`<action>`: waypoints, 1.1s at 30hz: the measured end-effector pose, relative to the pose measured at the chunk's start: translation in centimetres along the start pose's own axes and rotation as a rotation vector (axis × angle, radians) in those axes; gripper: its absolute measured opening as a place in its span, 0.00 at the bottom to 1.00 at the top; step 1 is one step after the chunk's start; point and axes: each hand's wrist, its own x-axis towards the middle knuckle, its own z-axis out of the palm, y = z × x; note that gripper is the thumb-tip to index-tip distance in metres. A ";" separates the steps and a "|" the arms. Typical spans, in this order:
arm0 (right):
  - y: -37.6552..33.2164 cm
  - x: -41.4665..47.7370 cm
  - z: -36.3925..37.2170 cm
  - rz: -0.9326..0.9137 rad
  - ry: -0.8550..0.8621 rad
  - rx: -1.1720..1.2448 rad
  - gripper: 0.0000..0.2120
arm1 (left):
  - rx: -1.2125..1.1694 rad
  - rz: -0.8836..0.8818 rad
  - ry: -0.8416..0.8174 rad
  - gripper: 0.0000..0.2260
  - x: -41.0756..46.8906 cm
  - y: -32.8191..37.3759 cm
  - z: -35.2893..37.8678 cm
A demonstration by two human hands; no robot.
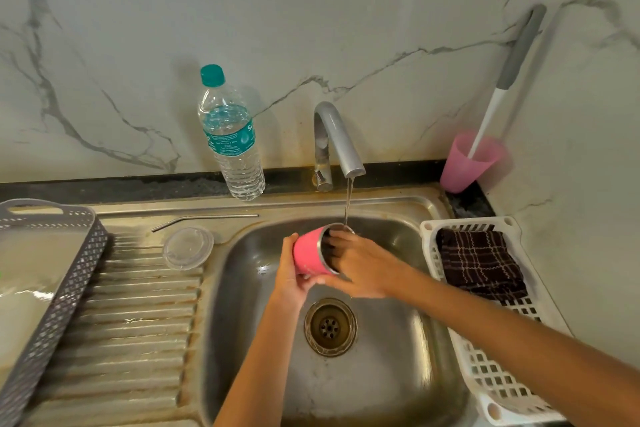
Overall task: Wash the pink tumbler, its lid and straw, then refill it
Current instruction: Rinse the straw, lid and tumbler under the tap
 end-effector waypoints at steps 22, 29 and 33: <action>-4.3 4.8 1.1 1.135 -0.042 1.254 0.17 | 0.192 0.181 0.151 0.14 -0.1 1.2 0.5; 0.7 1.7 0.4 0.030 -0.102 0.219 0.27 | 0.207 0.153 0.148 0.07 -0.9 3.4 0.3; -3.2 4.4 -1.2 0.809 -0.016 1.025 0.22 | 0.187 0.187 0.158 0.08 -1.0 2.8 0.7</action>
